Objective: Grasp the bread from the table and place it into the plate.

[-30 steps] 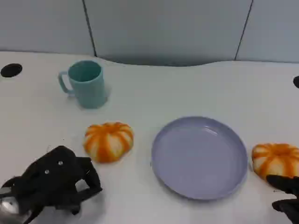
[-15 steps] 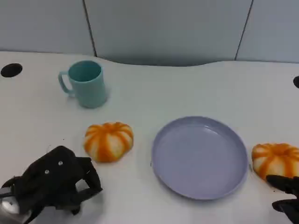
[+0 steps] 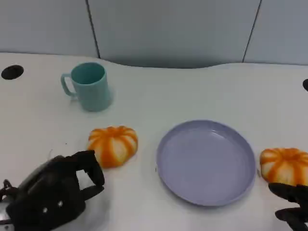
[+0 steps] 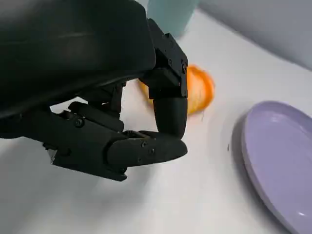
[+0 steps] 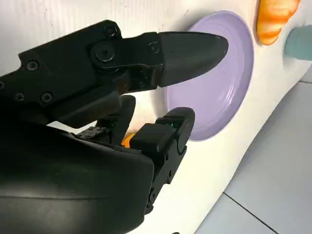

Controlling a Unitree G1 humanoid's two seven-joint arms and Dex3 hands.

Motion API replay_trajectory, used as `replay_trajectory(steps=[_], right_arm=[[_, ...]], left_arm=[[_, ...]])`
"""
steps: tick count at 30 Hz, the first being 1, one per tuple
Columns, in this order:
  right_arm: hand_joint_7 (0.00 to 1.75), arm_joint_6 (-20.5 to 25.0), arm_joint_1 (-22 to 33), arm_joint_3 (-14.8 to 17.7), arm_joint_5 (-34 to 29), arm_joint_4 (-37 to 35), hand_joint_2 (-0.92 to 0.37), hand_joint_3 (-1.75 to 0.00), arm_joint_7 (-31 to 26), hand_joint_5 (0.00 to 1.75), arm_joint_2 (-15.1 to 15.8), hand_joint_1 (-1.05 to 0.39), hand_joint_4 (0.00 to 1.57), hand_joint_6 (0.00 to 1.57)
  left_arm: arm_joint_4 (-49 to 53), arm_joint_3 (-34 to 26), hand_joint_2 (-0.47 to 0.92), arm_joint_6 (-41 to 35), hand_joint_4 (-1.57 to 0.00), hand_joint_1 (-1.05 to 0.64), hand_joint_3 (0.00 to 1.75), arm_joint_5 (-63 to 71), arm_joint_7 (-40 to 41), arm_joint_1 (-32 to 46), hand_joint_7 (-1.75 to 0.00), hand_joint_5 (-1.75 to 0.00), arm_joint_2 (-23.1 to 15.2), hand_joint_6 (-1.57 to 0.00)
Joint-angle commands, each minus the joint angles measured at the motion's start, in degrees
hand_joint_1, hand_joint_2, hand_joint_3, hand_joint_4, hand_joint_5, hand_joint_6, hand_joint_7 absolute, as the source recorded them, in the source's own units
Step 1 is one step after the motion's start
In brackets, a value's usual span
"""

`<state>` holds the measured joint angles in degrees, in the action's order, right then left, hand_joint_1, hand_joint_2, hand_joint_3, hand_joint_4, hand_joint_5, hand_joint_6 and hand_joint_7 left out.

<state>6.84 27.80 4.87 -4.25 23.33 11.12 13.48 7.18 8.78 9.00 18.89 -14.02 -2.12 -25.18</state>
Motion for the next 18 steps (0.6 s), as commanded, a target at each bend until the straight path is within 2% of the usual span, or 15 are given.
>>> replay_trajectory(steps=[1,3,6,7,9,10,11,12,13,15,18], right_arm=[[0.0,0.2,0.0,-0.2,-0.9,0.4,-0.92,-0.37,-0.7,0.68,0.0,-0.43,0.51,0.7],[0.0,0.1,-0.2,-0.2,-0.8,0.1,-0.92,-0.37,-0.6,0.68,-0.1,-0.43,0.5,0.7],[0.0,0.3,-0.7,-0.2,-0.6,-0.3,-0.92,-0.37,-0.5,0.67,-0.3,-0.43,0.49,0.69],[0.0,0.4,-0.9,-0.3,-0.6,-0.3,-0.92,-0.37,-0.5,0.68,-0.3,-0.43,0.5,0.69],[0.0,1.1,-1.0,-0.4,-0.5,0.0,-0.92,-0.37,-0.5,0.68,-0.5,-0.44,0.5,0.7],[0.0,1.2,-1.0,-0.5,-0.7,0.2,-0.92,-0.37,-0.6,0.67,-0.5,-0.43,0.49,0.69],[0.0,1.0,-1.0,-0.6,-0.9,0.2,-0.92,-0.38,-0.7,0.67,-0.6,-0.43,0.48,0.69],[0.0,0.9,-1.0,-0.7,-1.1,0.1,-0.92,-0.38,-0.8,0.67,-0.6,-0.43,0.49,0.69],[0.0,0.7,-1.0,-0.8,-1.2,0.1,-0.92,-0.38,-0.8,0.67,-0.6,-0.44,0.49,0.69],[0.0,0.6,-0.9,-0.9,-1.2,0.0,-0.92,-0.37,-0.9,0.66,-0.6,-0.45,0.5,0.69],[0.0,1.1,-0.7,-0.8,-0.7,0.4,-0.92,-0.37,-0.8,0.66,-0.8,-0.46,0.49,0.69]], left_arm=[[-3.3,1.2,0.92,4.0,-0.53,-0.48,0.46,11.7,8.8,-0.3,-1.3,-1.74,-2.7,-0.5],[-4.6,1.4,0.92,4.6,-0.51,-0.49,0.43,16.1,10.6,-1.3,-1.3,-1.74,-3.9,-0.5],[-5.8,1.7,0.92,5.1,-0.41,-0.6,0.32,19.8,10.1,-3.3,-1.24,-1.67,-6.0,-0.41],[-6.1,1.9,0.92,5.1,-0.37,-0.64,0.27,20.5,8.8,-4.2,-1.17,-1.57,-6.9,-0.38],[-6.4,2.7,0.92,4.9,-0.3,-0.69,0.15,21.8,6.3,-6.2,-0.84,-1.31,-8.4,-0.36],[-6.2,3.3,0.92,4.8,-0.26,-0.71,0.1,22.3,4.9,-7.2,-0.55,-1.13,-9.0,-0.41],[-5.9,3.8,0.92,4.6,-0.24,-0.72,0.07,22.6,3.8,-8.2,-0.35,-1.0,-9.2,-0.45],[-5.5,4.3,0.92,4.5,-0.22,-0.72,0.05,22.7,3.0,-8.9,-0.23,-0.9,-9.4,-0.47],[-5.2,4.6,0.92,4.6,-0.19,-0.72,0.03,22.8,2.5,-9.6,-0.13,-0.83,-9.4,-0.47],[-4.8,5.3,0.91,4.5,-0.17,-0.73,0.01,23.1,1.5,-10.5,-0.07,-0.78,-9.6,-0.46],[-5.0,7.0,0.92,3.1,-0.03,-0.78,0.01,23.6,-3.5,-12.6,-0.01,-0.7,-10.2,-0.33]])
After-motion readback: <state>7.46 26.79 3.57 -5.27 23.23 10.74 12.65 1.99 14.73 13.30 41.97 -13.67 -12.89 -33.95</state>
